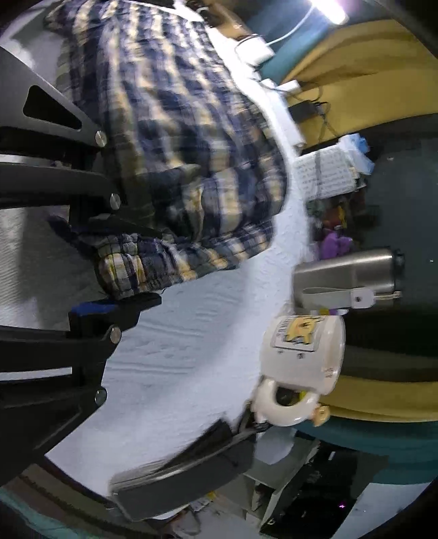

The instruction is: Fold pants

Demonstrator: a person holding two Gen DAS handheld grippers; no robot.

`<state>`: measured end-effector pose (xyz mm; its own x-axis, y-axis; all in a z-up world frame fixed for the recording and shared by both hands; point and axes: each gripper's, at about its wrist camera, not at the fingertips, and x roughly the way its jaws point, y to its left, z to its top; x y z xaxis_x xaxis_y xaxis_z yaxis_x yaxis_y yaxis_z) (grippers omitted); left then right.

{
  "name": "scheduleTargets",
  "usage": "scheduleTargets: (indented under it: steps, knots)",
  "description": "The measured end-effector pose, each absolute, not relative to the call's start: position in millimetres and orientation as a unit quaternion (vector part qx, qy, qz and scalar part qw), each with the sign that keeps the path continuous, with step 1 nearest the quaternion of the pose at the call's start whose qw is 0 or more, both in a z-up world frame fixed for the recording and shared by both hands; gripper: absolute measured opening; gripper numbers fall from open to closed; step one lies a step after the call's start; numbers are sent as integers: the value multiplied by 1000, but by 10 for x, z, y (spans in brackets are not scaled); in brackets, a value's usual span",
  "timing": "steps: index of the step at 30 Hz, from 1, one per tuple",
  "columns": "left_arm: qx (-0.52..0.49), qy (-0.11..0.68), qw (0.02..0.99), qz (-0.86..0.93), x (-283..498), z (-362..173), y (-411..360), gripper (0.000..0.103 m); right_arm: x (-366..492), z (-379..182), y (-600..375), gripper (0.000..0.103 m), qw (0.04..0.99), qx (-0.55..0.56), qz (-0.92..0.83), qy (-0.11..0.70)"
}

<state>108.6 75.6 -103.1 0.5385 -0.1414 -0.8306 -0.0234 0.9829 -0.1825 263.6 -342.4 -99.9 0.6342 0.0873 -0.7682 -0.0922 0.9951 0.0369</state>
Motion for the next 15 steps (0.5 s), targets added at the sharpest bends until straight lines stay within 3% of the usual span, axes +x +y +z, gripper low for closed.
scheduleTargets:
  steps: [1,2,3,4,15]
  knots:
    - [-79,482,872,-33,1080,-1051,736,19,2611,-1021,-3429,51,902,-6,48,428]
    - [-75,483,872,-31,1086,-1066,731,16,2584,-1033,-3436,63,903,-11,42,428]
    - [-71,480,874,-28,1078,-1073,731,10,2554,-1039,-3448,84,903,-17,34,427]
    - [-69,478,875,-25,1068,-1073,741,4,2521,-1039,-3472,90,905,-19,31,424]
    - [-84,473,877,-6,882,-1034,949,1,2401,-930,-3451,90,908,-20,35,417]
